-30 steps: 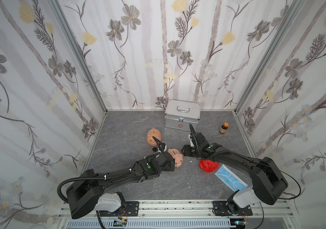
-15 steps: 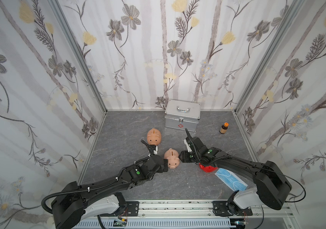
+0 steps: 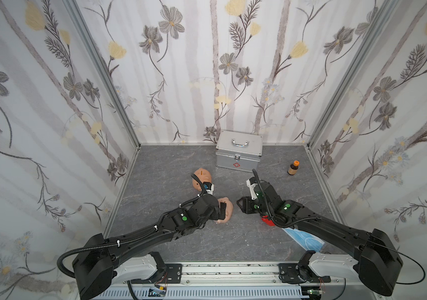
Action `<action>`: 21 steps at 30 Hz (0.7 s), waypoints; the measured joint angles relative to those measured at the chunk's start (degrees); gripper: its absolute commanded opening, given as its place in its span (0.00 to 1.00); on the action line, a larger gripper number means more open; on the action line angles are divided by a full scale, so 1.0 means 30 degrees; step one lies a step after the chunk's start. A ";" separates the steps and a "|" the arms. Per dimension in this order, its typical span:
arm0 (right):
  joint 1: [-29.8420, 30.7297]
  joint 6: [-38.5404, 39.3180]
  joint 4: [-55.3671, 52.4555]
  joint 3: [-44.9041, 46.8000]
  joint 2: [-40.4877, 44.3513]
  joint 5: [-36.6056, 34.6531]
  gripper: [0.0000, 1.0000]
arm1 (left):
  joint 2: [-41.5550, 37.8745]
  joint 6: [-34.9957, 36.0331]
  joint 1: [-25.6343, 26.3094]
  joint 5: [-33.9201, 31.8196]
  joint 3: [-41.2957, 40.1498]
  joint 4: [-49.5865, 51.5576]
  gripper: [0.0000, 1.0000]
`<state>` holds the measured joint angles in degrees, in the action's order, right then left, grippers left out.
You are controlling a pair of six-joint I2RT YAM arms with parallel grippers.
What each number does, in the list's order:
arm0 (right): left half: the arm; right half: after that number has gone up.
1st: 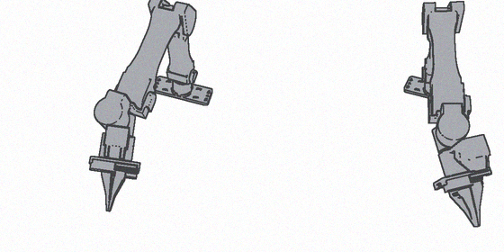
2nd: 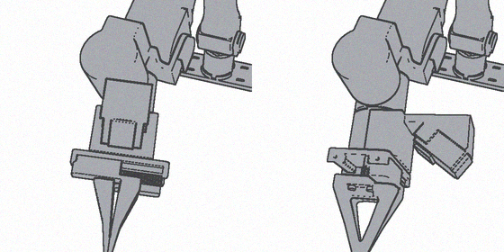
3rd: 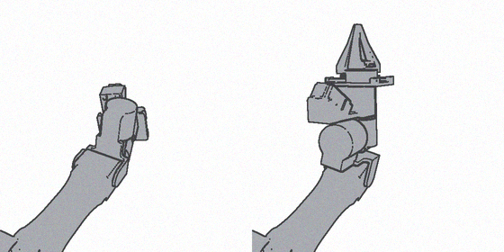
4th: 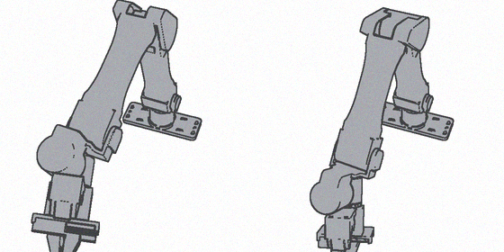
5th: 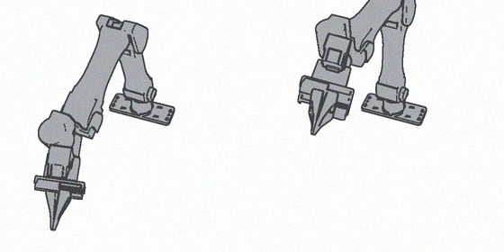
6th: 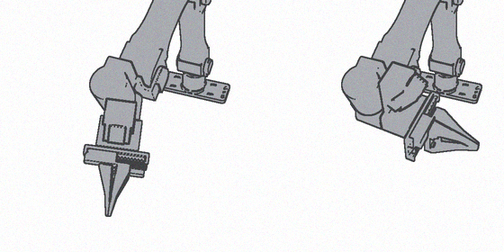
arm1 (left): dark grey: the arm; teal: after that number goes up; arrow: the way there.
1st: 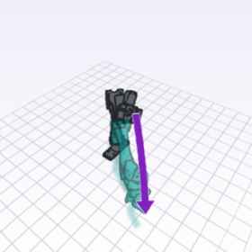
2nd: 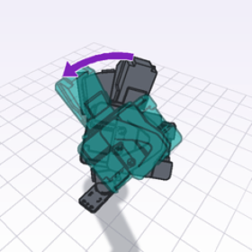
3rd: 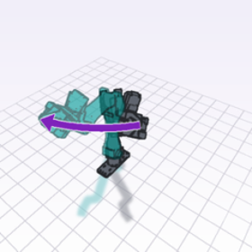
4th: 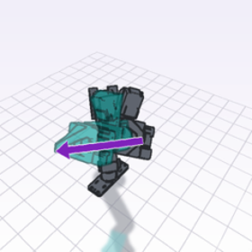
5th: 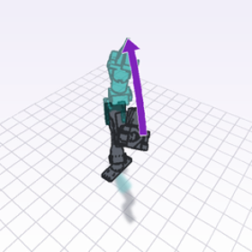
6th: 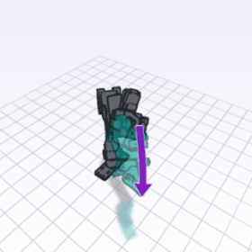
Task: Open piggy banks
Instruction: Adjust the piggy bank at the center of the board.
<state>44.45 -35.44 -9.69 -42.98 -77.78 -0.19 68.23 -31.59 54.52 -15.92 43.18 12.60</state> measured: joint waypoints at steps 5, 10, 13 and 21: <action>-0.1151 -0.0313 0.0758 0.2142 0.3388 -0.0729 0.59 | 0.1428 0.0969 0.0007 0.0408 0.2193 0.2310 1.00; -0.1268 0.0182 0.1647 0.3271 0.6222 -0.0466 0.70 | 0.1974 0.1654 0.0000 0.0860 0.3133 0.4218 1.00; -0.1304 0.0255 0.1865 0.3810 0.7206 -0.0415 0.78 | 0.2586 0.2157 -0.0102 0.1377 0.3716 0.4852 1.00; -0.1515 0.0022 0.1858 0.4320 0.7905 -0.0321 0.87 | 0.3942 0.3045 -0.0444 0.2805 0.4575 0.5442 1.00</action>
<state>39.90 -35.38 -4.12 -30.02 -54.06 -1.15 80.05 -22.46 53.19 -7.51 56.90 28.93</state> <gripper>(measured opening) 0.853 0.998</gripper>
